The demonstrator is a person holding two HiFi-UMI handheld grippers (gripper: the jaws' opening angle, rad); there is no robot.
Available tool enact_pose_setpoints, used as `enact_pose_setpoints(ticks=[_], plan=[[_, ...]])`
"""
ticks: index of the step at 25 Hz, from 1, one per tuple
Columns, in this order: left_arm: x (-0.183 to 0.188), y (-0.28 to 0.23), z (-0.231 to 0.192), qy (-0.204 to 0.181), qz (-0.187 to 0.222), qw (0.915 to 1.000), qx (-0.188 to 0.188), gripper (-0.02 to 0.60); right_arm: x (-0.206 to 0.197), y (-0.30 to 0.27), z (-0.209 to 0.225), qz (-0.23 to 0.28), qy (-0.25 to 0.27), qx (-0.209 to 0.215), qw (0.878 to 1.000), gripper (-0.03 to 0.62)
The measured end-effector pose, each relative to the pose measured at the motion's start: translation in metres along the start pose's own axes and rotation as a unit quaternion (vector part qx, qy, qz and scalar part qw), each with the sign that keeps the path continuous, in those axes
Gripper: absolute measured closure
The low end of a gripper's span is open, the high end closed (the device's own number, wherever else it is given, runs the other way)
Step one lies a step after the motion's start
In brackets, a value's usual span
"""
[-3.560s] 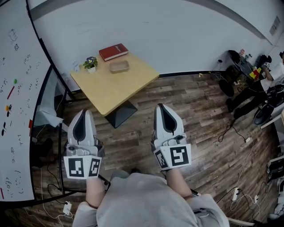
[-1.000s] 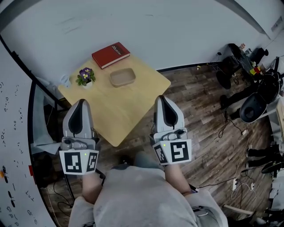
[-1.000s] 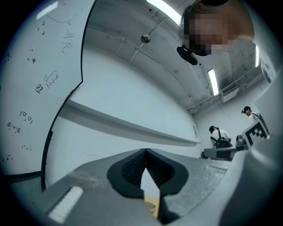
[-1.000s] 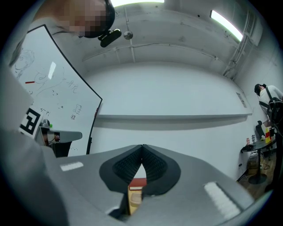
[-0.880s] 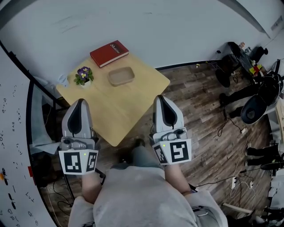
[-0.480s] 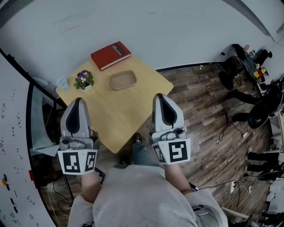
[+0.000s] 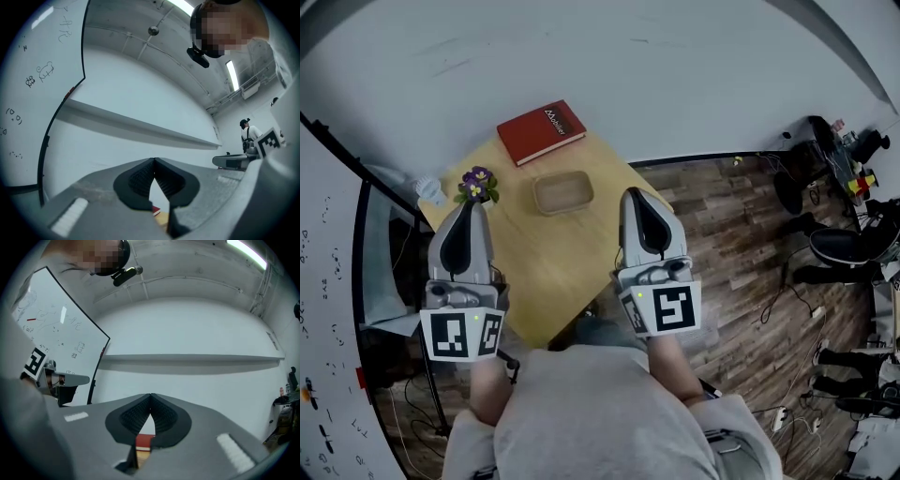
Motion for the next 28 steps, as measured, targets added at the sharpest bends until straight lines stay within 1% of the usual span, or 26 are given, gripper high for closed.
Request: enact_pose_setpoints(ticks=[3,7,10,14,20,24,28], plan=[[-0.015,-0.012,-0.004,0.007,-0.016,0.9998,0.014,0.577,-0.017,-0.016,0.013,-0.019,-0.013,0.008,1.0,0.594],[-0.035,-0.025,-0.009,0.008,-0.04,0.9986,0.033,0.577,-0.048,-0.036,0.026,-0.064,-0.039,0.022,0.997,0.594],[-0.055,-0.031,-0.014,0.014,-0.065,0.9967,0.046,0.577,-0.075,-0.046,0.032,-0.106,-0.063,0.033,0.992,0.592],[-0.087,-0.033,-0.019,0.023,-0.105,0.9922,0.062,0.577,-0.112,-0.053,0.038,-0.161,-0.096,0.047,0.981,0.592],[-0.141,-0.034,-0.026,0.044,-0.175,0.9803,0.081,0.577,-0.166,-0.058,0.044,-0.231,-0.125,0.062,0.963,0.592],[-0.178,-0.028,-0.027,0.059,-0.222,0.9686,0.095,0.577,-0.198,-0.055,0.047,-0.269,-0.143,0.067,0.95,0.589],[-0.21,-0.02,-0.029,0.089,-0.26,0.9548,0.114,0.577,-0.227,-0.051,0.048,-0.305,-0.153,0.075,0.937,0.586]])
Point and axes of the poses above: the fingertips, and each gripper's own axes: y backward along the fingers, z to its right, x out of its top, the point moved 2 cm from there along y, backward along the fingers, and after that the axes turned 14 degrees about z, right-handed, at the moved point
